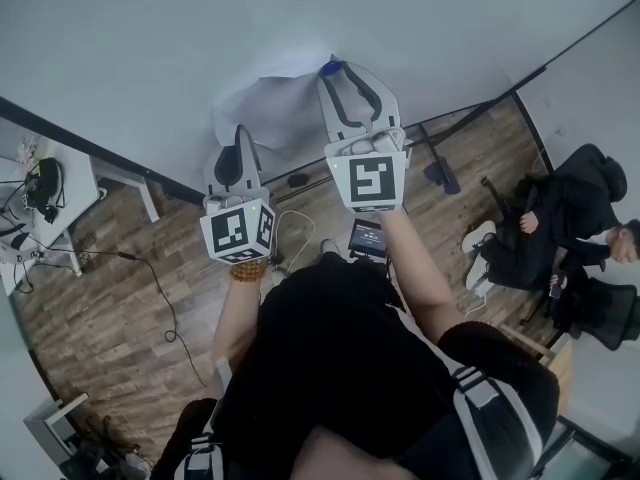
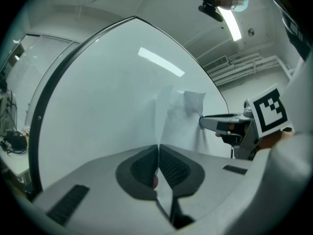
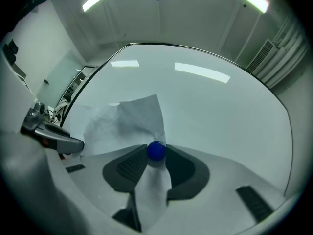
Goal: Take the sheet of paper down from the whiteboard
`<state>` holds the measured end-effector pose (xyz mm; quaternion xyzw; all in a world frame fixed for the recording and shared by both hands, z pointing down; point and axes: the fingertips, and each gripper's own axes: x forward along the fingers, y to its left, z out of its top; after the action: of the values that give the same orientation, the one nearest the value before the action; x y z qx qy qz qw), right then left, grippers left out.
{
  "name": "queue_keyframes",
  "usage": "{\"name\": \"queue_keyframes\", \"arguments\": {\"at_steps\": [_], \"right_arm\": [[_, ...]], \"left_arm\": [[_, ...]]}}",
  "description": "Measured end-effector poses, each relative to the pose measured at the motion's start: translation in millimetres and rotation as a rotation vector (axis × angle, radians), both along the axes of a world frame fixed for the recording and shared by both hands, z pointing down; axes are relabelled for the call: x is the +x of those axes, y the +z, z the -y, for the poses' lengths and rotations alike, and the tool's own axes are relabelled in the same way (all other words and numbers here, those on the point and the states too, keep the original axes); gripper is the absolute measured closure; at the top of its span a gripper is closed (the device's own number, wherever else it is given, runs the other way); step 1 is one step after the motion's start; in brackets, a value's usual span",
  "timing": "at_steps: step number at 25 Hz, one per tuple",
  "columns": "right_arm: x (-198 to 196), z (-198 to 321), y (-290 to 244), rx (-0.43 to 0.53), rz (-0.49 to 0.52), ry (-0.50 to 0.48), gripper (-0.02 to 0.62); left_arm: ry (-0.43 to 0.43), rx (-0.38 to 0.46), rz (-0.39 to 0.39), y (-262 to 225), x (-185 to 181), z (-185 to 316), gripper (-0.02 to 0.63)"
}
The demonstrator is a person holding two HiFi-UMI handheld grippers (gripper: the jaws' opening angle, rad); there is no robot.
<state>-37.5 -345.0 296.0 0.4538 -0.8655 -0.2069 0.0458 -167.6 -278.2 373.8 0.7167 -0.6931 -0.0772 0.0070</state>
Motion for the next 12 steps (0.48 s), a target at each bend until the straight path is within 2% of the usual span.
{"name": "queue_keyframes", "arguments": {"at_steps": [12], "right_arm": [[-0.3,-0.2,-0.2,0.005,-0.002,-0.004,0.478]], "left_arm": [[-0.015,-0.003,-0.035,0.3,-0.8,0.2,0.597]]}}
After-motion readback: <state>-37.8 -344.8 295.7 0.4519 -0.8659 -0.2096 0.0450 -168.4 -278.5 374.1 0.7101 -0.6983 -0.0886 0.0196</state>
